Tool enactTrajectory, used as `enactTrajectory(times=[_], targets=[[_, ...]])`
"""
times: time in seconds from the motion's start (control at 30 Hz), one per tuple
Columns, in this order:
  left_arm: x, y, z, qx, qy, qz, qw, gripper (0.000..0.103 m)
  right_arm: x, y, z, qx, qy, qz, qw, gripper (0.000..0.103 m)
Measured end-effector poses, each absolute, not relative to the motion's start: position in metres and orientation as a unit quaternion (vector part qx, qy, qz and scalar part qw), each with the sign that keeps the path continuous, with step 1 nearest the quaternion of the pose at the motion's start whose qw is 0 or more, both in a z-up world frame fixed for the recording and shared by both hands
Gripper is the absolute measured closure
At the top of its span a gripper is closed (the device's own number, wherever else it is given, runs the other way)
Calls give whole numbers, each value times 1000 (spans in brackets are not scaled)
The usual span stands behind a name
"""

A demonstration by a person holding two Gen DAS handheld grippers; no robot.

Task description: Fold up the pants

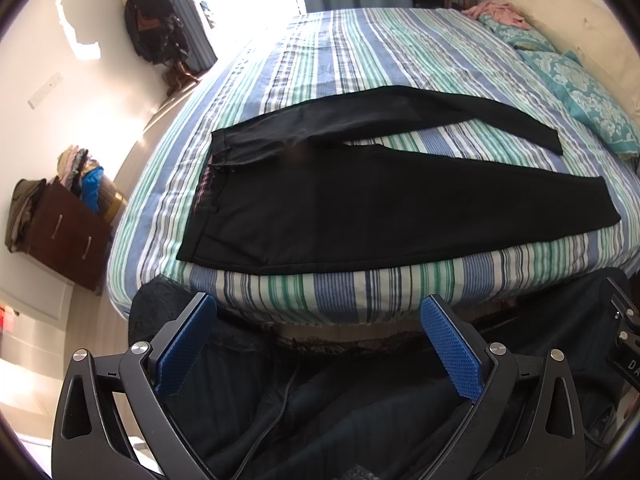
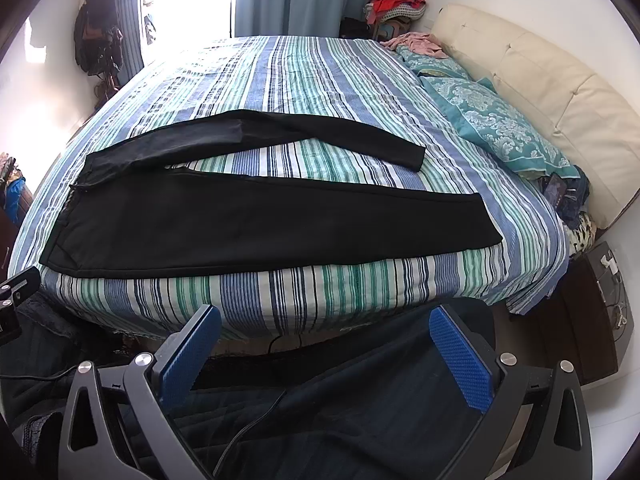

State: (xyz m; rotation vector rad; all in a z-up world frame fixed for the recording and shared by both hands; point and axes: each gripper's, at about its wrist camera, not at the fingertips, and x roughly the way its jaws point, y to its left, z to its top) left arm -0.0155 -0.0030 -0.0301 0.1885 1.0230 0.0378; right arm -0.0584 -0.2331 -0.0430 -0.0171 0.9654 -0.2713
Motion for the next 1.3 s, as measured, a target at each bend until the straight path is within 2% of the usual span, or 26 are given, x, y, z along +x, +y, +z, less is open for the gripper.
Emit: enactTrajectory(times=[0.7, 0.77, 0.9, 0.93, 0.97, 1.03, 1.07, 1.17, 1.27, 1.3], targets=[[-6, -1, -30, 74, 489, -7, 869, 1, -53, -237, -49, -9, 465, -107, 879, 0], [0, 1, -24, 75, 465, -1, 882, 1, -56, -243, -40, 10, 428, -75, 901, 0], [22, 1, -13, 80, 428, 17, 900, 1, -67, -272, -7, 77, 272, -28, 959, 0], [29, 1, -12, 76, 425, 18, 902, 1, -57, -283, -10, 95, 268, -22, 959, 0], [34, 1, -12, 72, 426, 20, 902, 1, -36, -294, -20, 113, 304, -11, 946, 0], [44, -1, -15, 67, 433, 23, 899, 1, 18, -316, -60, 137, 429, 25, 893, 1], [48, -1, -19, 69, 436, 26, 897, 1, 33, -331, -76, 148, 449, 21, 881, 2], [55, -3, -32, 79, 451, 37, 888, 1, 62, -392, -99, 131, 422, -42, 896, 2], [61, -3, -54, 86, 480, 49, 871, 1, 113, -443, -122, 8, 432, -102, 896, 2], [64, -4, -62, 89, 492, 52, 864, 1, 132, -456, -133, -35, 446, -112, 888, 5]])
